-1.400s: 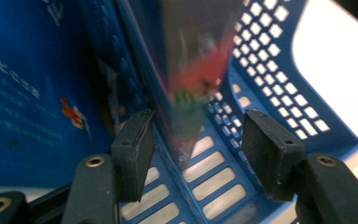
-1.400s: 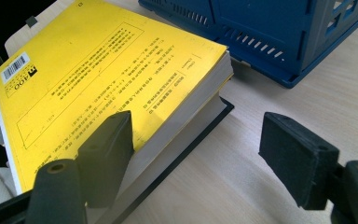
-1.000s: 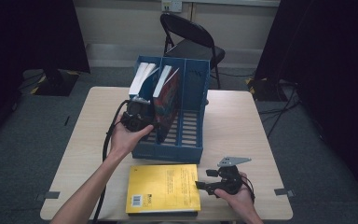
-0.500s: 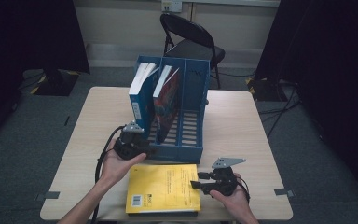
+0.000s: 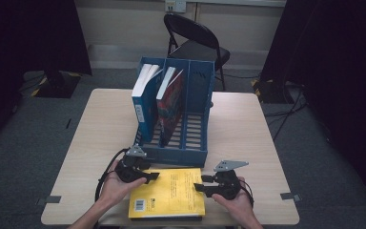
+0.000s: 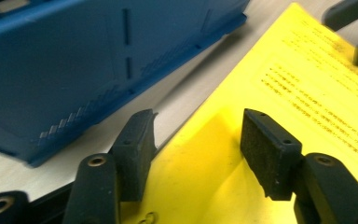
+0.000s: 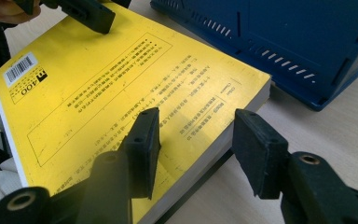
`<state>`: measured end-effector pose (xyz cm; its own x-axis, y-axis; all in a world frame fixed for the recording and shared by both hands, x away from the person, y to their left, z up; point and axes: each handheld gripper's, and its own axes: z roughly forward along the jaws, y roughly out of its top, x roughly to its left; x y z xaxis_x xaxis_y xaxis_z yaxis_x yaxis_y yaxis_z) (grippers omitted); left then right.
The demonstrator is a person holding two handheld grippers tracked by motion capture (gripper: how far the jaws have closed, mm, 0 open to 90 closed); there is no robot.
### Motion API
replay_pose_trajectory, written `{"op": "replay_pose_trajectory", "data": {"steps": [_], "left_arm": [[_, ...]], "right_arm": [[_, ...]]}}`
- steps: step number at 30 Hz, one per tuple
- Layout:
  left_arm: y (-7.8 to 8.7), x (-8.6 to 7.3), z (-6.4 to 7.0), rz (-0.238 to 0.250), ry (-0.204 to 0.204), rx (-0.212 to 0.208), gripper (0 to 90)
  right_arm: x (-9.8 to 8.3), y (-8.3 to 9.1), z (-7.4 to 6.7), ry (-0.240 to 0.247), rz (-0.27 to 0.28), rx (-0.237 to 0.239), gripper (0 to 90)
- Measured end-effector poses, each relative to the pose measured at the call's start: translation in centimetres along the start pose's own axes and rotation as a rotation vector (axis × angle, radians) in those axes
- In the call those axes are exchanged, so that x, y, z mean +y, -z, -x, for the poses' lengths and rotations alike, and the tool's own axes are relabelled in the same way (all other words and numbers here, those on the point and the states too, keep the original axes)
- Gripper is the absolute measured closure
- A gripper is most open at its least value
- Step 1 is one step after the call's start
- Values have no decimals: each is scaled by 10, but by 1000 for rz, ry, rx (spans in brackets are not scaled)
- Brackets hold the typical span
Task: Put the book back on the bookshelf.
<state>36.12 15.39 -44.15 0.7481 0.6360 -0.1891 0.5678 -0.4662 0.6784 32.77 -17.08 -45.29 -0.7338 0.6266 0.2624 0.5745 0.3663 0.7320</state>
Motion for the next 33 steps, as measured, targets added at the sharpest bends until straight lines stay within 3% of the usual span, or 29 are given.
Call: {"op": "replay_pose_trajectory", "data": {"steps": [2, 3, 8, 10, 13, 15, 19, 21, 23, 26, 29, 33], "left_arm": [[1, 1, 1, 4, -52, 3, 499], [1, 1, 1, 10, -44, 3, 549], [0, 0, 2, 21, -42, 14, 561], [0, -2, 1, 24, -27, -17, 567], [2, -9, -2, 33, 14, -96, 589], [4, -15, -3, 48, 24, -117, 597], [8, -22, -1, 61, 43, -116, 601], [11, -25, 2, 61, 35, -111, 596], [11, -28, 5, 52, 60, -125, 555], [13, -30, 10, 50, 12, -125, 542], [12, -29, 14, 47, 1, -121, 522], [12, -27, 10, 41, 28, -133, 551]], "right_arm": [[1, 0, 0, 1, -3, 0, 520], [1, 0, 0, 1, -6, 0, 523], [6, -3, 0, -4, -14, -33, 561], [8, -4, 0, -1, -17, -36, 570], [12, -9, 0, 2, -16, -25, 583], [16, -13, -1, 8, -27, -29, 589], [24, -20, -4, 24, -37, -39, 596], [27, -24, -4, 31, -37, -39, 600], [31, -28, -5, 38, -36, -37, 606], [38, -35, -11, 93, -44, -62, 624], [43, -44, -14, 101, -31, -57, 628], [43, -46, -15, 103, -15, -56, 622]]}}
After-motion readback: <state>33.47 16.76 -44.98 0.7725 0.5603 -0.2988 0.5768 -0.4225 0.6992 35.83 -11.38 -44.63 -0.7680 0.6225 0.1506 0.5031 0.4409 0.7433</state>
